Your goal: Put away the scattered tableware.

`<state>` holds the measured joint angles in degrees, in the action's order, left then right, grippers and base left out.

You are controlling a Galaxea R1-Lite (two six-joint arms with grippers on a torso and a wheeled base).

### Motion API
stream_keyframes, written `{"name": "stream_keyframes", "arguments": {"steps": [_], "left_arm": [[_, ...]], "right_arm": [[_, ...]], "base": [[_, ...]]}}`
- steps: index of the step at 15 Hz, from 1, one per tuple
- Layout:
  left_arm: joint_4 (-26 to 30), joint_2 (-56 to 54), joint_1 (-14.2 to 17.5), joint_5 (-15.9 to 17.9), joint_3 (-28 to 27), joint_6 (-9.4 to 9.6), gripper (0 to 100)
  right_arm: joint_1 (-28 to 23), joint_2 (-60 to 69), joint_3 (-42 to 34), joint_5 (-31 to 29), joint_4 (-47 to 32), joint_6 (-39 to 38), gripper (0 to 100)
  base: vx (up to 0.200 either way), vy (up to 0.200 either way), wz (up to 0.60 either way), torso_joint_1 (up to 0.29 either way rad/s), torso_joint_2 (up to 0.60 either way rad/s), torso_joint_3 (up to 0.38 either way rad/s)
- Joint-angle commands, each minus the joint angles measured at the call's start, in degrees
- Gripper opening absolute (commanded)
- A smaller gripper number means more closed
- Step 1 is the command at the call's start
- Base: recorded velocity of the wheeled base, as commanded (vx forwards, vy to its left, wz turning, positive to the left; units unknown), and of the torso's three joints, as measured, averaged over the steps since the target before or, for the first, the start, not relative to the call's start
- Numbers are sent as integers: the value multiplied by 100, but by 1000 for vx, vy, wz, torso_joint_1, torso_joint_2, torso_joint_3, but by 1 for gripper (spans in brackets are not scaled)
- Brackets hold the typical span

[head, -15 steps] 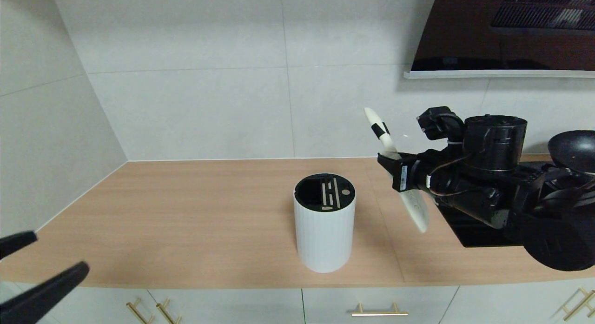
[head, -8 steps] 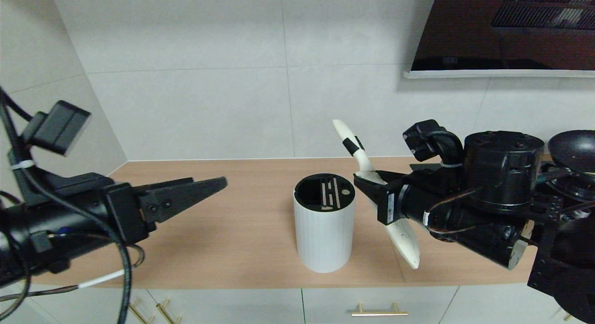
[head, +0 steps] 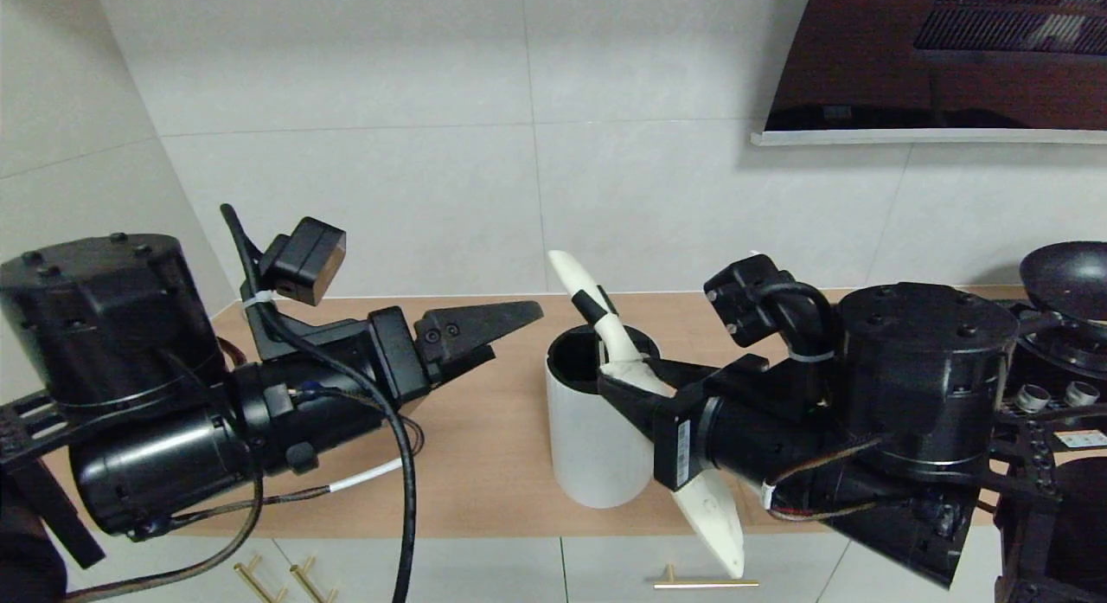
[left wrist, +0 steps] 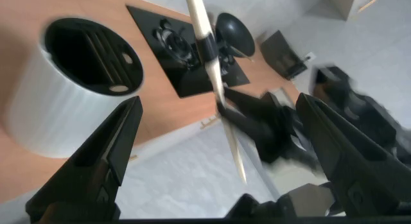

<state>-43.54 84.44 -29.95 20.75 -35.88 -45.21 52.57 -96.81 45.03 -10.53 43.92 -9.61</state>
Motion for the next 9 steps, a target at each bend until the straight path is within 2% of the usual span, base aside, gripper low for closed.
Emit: {"name": "stream_keyframes", "arguments": {"steps": [1,4,9], "left_arm": [[-66,257,-239,-159,19,-5,100],[-277,389,-441,-440,19,4,100],[-348,450,-476,-466,19,4,100]], "right_arm": [[263,-154,32,-1,20,-85,0],[448,-488,67,-10,442,-191,0],[544,-673,50,-28,670,-191,0]], "base": [[0,0,0,0,0,0],[0,0,0,0,0,0],[0,0,0,0,0,0]]}}
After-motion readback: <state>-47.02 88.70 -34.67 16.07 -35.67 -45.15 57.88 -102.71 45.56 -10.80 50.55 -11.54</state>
